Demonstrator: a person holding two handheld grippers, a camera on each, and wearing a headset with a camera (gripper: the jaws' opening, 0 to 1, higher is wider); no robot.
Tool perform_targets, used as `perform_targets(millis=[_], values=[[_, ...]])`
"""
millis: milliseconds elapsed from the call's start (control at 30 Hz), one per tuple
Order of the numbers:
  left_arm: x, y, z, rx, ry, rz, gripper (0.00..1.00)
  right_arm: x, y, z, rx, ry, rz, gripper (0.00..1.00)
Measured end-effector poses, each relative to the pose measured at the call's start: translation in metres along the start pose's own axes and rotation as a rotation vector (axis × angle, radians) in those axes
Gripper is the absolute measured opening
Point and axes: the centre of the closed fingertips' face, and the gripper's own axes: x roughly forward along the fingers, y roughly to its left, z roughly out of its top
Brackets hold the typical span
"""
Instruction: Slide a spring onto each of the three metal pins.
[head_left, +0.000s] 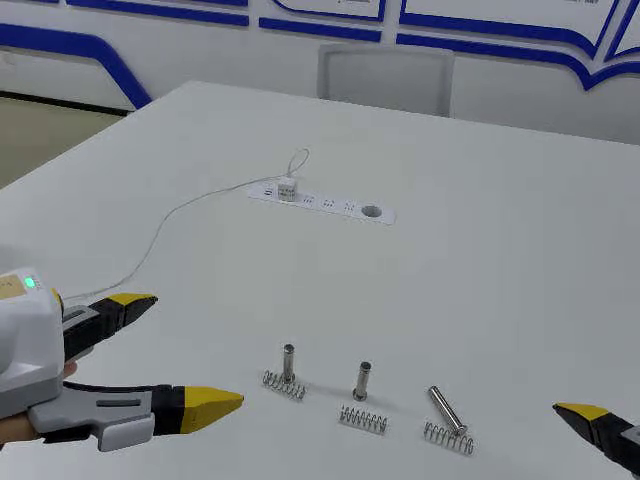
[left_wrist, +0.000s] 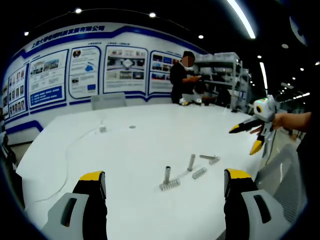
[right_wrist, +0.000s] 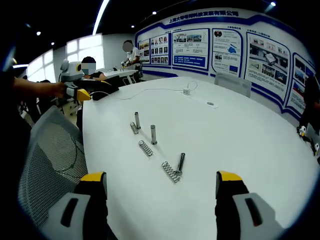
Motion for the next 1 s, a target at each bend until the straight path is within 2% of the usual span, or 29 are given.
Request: perform_targets(millis=[333, 433, 667, 833, 1000], values=[[-0.002, 0.006, 0.0, 0.003, -0.022, 0.027, 1.0, 0.001, -0.006, 0.001, 0.005, 0.0, -0.023, 0.89], [-0.002, 0.005, -0.003, -0.012, -0.032, 0.03, 1.0, 0.005, -0.007, -0.002, 0.008, 0.011, -0.017, 0.89], [-0.002, 0.0, -0.011, -0.016, -0.022, 0.029, 1.0, 0.015, -0.009, -0.002, -0.022, 0.034, 0.002, 0.89], [-0.002, 0.0, -0.015, -0.022, -0.012, 0.03, 1.0, 0.022, -0.015, 0.004, -0.028, 0.027, -0.008, 0.85], [0.001, -0.003, -0.018, -0.034, -0.014, 0.025, 1.0, 0.031, -0.016, 0.006, -0.02, 0.025, -0.001, 0.83]])
